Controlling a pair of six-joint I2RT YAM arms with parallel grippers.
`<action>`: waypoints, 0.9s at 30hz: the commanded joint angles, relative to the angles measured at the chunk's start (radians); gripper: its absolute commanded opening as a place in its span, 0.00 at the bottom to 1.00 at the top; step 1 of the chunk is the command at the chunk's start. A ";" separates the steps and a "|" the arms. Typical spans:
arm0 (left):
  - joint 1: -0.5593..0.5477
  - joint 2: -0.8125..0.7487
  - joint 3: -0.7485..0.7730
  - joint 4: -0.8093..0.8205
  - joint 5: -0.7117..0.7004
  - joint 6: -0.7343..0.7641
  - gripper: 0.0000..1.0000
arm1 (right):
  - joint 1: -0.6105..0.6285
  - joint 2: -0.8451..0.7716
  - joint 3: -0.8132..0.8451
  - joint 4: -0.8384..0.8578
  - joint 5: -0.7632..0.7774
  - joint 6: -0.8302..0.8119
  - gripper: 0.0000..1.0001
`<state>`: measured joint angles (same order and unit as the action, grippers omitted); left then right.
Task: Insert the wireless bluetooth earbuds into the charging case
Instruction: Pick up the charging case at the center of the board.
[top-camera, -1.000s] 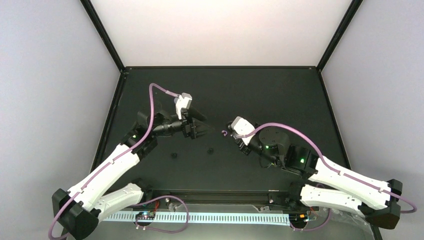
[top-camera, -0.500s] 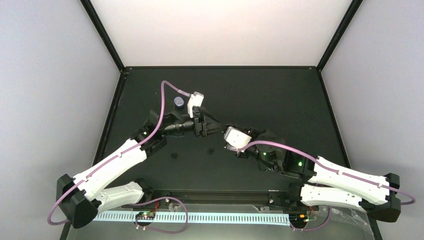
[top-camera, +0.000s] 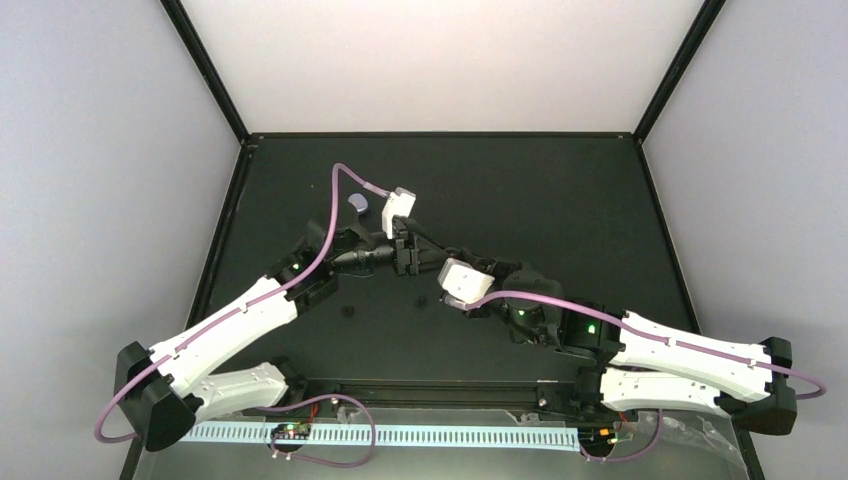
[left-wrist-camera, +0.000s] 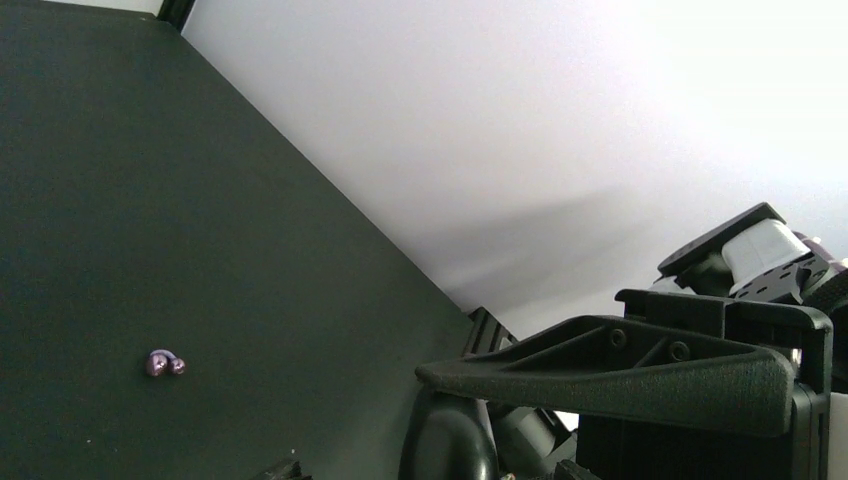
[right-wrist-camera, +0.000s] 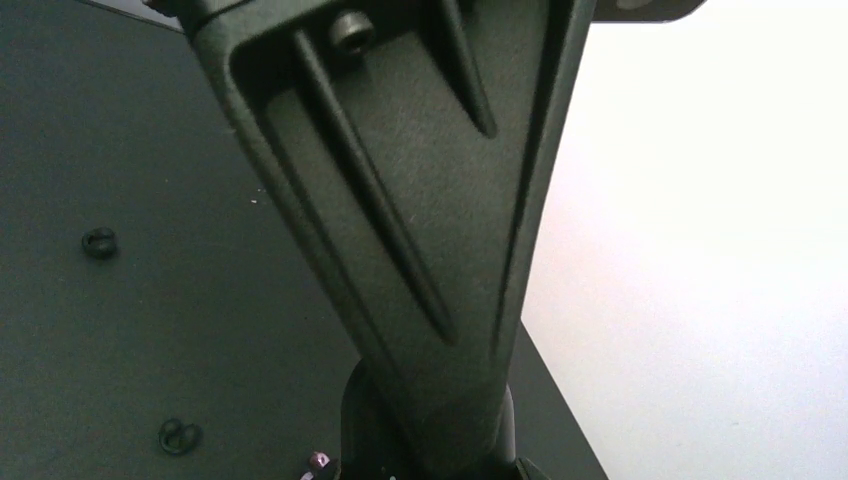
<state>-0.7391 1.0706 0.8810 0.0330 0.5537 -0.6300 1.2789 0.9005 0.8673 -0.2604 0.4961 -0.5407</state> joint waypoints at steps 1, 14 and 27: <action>-0.021 0.009 0.027 -0.018 0.007 0.008 0.65 | 0.008 0.002 0.019 0.044 0.030 -0.014 0.34; -0.046 0.046 0.030 -0.001 0.028 0.006 0.47 | 0.007 0.002 0.021 0.063 0.029 -0.016 0.36; -0.058 0.061 0.029 0.033 0.044 -0.016 0.36 | 0.008 0.020 0.028 0.109 0.006 -0.021 0.36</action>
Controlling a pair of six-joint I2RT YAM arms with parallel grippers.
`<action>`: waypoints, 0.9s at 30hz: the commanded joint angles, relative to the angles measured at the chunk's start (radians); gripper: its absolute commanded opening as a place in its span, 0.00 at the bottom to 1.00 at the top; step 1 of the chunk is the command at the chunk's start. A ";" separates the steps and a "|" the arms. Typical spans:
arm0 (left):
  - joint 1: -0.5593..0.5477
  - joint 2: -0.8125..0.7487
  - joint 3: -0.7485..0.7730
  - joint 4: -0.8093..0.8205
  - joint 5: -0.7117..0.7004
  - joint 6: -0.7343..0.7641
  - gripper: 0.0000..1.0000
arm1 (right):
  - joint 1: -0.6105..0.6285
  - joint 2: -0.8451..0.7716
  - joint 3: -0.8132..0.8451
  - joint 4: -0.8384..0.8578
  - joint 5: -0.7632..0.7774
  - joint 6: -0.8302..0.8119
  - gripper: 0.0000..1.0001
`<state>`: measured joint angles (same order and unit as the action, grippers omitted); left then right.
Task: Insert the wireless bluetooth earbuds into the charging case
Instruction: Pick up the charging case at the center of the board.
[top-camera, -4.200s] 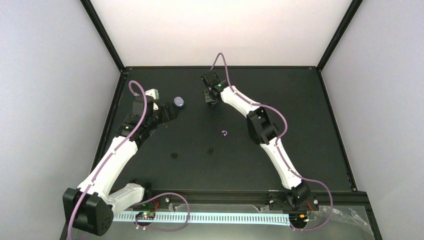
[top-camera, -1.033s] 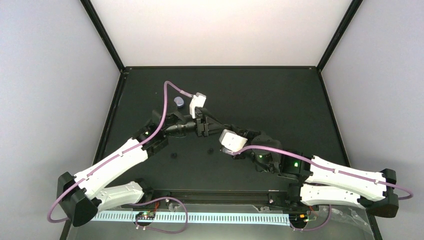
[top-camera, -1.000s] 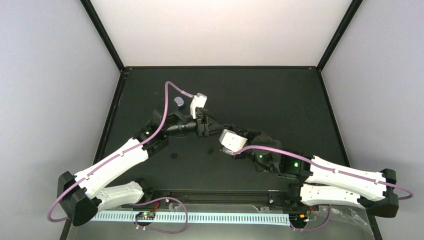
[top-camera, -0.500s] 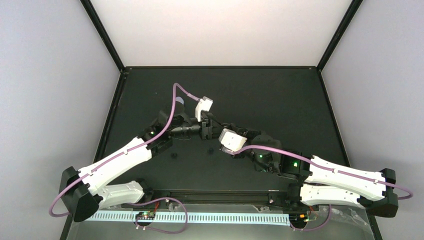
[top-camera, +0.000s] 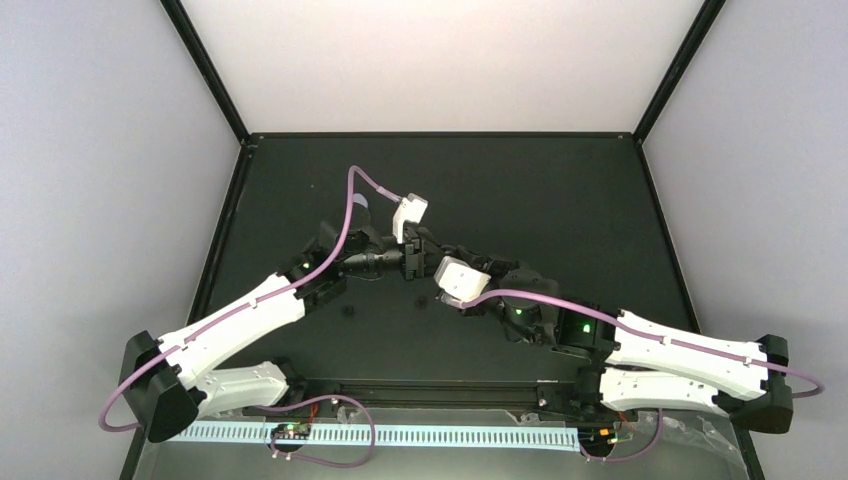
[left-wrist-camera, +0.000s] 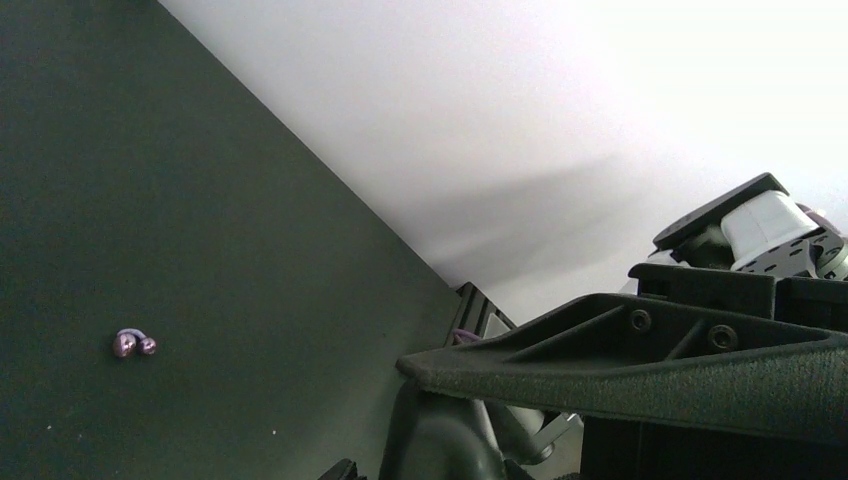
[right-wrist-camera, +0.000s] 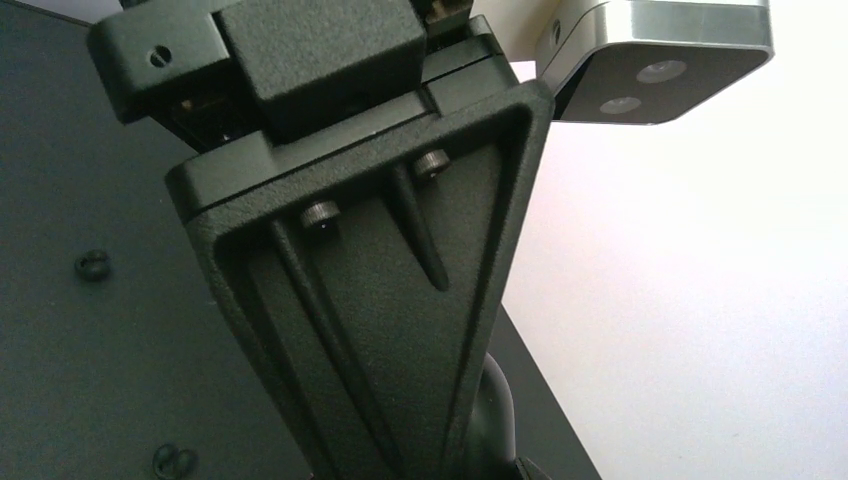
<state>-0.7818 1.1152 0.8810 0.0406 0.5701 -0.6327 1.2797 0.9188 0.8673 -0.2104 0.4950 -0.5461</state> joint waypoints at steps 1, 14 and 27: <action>-0.016 0.018 0.030 0.027 0.028 -0.014 0.34 | 0.007 0.004 0.026 0.064 0.006 -0.015 0.36; -0.017 -0.012 0.014 0.049 -0.012 -0.019 0.11 | 0.007 -0.008 0.029 0.051 -0.006 0.010 0.51; 0.003 -0.119 -0.008 0.026 -0.174 0.083 0.02 | -0.009 -0.150 0.108 -0.098 -0.130 0.281 0.84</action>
<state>-0.7918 1.0637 0.8806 0.0551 0.4755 -0.6220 1.2789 0.8448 0.9127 -0.2573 0.4496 -0.4137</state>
